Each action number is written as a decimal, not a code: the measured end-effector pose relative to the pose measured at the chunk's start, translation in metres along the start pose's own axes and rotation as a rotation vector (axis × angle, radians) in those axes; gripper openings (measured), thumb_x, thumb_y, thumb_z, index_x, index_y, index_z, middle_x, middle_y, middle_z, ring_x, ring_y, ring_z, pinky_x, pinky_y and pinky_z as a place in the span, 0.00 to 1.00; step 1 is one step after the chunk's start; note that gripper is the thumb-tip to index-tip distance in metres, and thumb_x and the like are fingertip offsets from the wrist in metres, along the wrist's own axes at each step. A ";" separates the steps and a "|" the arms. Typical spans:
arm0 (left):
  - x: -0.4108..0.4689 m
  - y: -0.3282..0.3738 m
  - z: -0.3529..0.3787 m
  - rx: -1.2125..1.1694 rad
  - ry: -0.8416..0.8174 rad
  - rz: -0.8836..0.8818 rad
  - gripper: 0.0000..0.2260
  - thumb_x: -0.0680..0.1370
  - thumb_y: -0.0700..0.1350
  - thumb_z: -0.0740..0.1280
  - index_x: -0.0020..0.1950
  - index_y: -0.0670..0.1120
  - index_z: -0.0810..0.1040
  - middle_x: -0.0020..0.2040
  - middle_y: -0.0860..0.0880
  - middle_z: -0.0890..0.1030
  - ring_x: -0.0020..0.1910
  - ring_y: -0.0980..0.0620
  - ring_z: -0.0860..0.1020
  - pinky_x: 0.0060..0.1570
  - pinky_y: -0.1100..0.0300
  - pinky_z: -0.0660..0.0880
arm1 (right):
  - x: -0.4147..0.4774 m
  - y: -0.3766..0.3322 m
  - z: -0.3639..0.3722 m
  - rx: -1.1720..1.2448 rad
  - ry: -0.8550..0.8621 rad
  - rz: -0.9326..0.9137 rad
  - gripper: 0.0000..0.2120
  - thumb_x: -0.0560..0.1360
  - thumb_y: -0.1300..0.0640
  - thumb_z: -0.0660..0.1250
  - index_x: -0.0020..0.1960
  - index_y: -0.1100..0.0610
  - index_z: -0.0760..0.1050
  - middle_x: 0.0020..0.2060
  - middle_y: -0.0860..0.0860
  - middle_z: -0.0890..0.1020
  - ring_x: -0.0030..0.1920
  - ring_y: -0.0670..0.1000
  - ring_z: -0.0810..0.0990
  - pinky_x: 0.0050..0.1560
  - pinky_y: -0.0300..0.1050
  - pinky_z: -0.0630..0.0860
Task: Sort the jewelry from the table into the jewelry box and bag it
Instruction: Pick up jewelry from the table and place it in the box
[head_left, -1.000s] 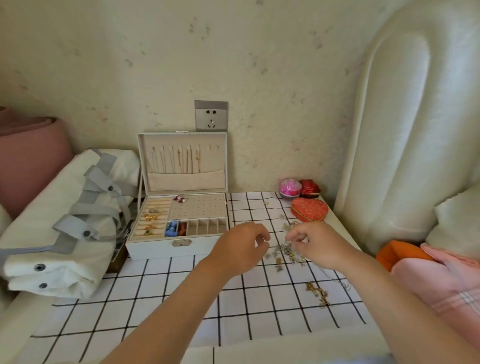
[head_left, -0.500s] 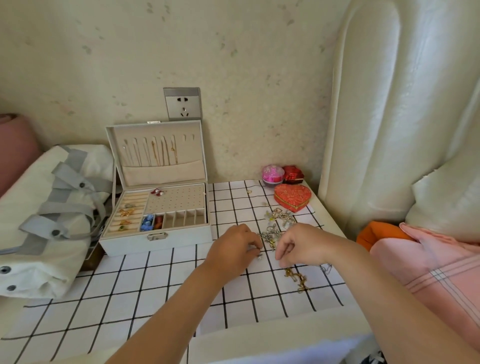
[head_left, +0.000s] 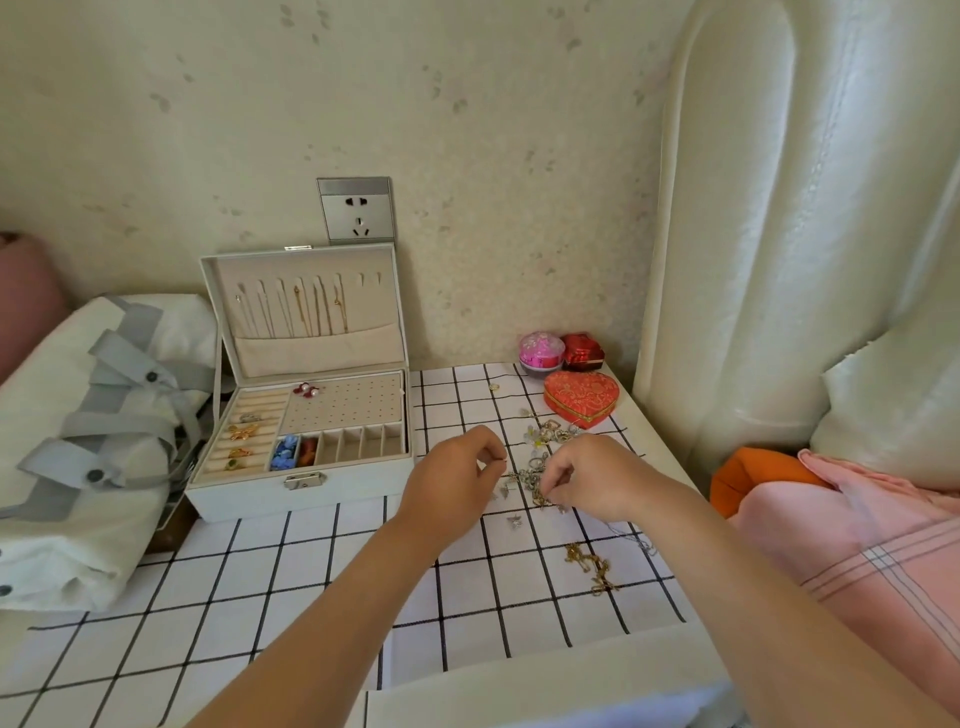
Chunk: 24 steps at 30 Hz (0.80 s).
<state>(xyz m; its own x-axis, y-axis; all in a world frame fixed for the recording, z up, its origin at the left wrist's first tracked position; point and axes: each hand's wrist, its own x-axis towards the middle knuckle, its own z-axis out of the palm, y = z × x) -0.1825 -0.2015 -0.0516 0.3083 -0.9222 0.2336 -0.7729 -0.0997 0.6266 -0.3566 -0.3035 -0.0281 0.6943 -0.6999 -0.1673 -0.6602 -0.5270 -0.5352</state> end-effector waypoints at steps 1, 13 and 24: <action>0.002 -0.001 0.000 -0.008 0.008 -0.005 0.04 0.79 0.46 0.66 0.49 0.57 0.76 0.40 0.62 0.77 0.38 0.61 0.76 0.43 0.58 0.77 | 0.002 0.000 -0.002 -0.001 -0.035 0.002 0.08 0.73 0.59 0.73 0.45 0.46 0.85 0.44 0.39 0.84 0.48 0.41 0.81 0.56 0.44 0.79; 0.020 -0.006 0.012 0.067 -0.111 -0.004 0.10 0.81 0.47 0.64 0.57 0.58 0.81 0.50 0.59 0.81 0.43 0.61 0.75 0.49 0.59 0.77 | 0.013 0.007 -0.016 0.080 -0.019 -0.001 0.03 0.69 0.51 0.79 0.40 0.46 0.85 0.40 0.41 0.85 0.45 0.41 0.82 0.50 0.42 0.80; 0.015 -0.010 0.014 0.200 -0.119 0.055 0.09 0.80 0.49 0.64 0.57 0.57 0.81 0.53 0.57 0.78 0.56 0.55 0.72 0.53 0.54 0.75 | 0.020 -0.003 -0.008 -0.117 -0.142 0.018 0.06 0.69 0.56 0.75 0.38 0.45 0.85 0.44 0.40 0.86 0.48 0.42 0.82 0.55 0.49 0.81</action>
<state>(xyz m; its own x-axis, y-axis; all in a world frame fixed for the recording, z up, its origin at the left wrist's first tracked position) -0.1777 -0.2194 -0.0649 0.2047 -0.9645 0.1669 -0.8848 -0.1094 0.4530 -0.3434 -0.3195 -0.0236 0.7099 -0.6391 -0.2959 -0.6962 -0.5731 -0.4324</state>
